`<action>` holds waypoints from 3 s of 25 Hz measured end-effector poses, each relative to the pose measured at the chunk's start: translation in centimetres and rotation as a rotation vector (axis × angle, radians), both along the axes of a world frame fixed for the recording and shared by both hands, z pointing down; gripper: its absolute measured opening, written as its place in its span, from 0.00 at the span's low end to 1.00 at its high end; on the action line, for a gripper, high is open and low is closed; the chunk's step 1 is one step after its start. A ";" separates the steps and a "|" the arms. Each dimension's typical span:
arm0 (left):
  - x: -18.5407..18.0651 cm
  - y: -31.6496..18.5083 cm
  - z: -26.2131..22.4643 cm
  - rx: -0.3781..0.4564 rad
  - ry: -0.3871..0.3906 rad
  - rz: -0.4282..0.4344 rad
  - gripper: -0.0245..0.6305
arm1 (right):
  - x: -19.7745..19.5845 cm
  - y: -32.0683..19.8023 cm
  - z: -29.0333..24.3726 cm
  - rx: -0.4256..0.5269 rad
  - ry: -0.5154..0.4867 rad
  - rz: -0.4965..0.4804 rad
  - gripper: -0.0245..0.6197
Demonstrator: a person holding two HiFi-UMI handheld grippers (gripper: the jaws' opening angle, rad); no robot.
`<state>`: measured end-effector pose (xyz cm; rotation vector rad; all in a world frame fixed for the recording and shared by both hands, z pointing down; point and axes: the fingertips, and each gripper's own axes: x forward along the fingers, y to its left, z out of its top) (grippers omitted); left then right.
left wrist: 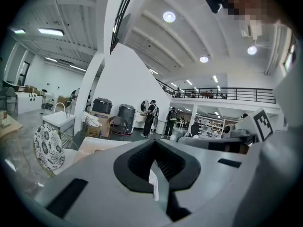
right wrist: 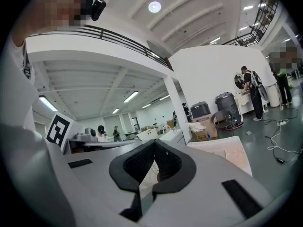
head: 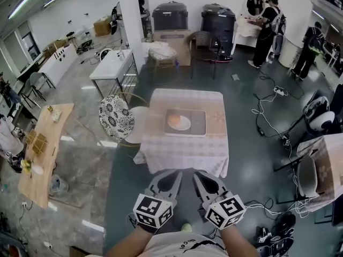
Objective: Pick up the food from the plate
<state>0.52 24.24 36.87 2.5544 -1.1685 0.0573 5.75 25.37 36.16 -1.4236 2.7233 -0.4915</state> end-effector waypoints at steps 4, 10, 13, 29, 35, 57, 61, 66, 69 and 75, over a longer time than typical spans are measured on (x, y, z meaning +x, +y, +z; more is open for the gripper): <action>-0.6 -5.1 0.5 0.010 -0.022 0.034 0.05 | -0.8 -5.2 0.4 -0.015 0.011 0.029 0.06; -2.2 -12.6 1.5 0.022 -0.055 0.085 0.05 | -2.5 -12.4 1.0 -0.039 0.013 0.085 0.06; -3.1 -15.8 2.0 0.025 -0.063 0.107 0.05 | -3.2 -15.4 1.0 -0.039 0.007 0.116 0.06; -2.2 -26.7 6.0 -0.005 -0.124 0.131 0.05 | -2.3 -26.3 3.2 -0.082 -0.014 0.139 0.06; -0.7 -32.1 7.8 -0.022 -0.169 0.118 0.05 | -0.9 -32.8 4.2 -0.099 -0.014 0.097 0.06; -0.3 -42.6 19.4 -0.129 -0.279 0.089 0.05 | -0.3 -43.9 14.0 -0.238 -0.016 0.006 0.06; -0.5 -42.9 21.8 -0.133 -0.284 0.113 0.05 | -0.6 -43.6 16.2 -0.267 -0.010 0.042 0.06; 0.7 -42.6 24.8 -0.158 -0.287 0.193 0.22 | -0.7 -43.1 18.3 -0.291 -0.013 0.060 0.06; 1.0 -42.8 27.0 -0.157 -0.318 0.215 0.28 | -0.8 -43.5 19.5 -0.292 -0.015 0.067 0.06; 1.0 -43.5 31.2 -0.157 -0.411 0.255 0.38 | -1.1 -43.9 21.2 -0.295 -0.013 0.068 0.06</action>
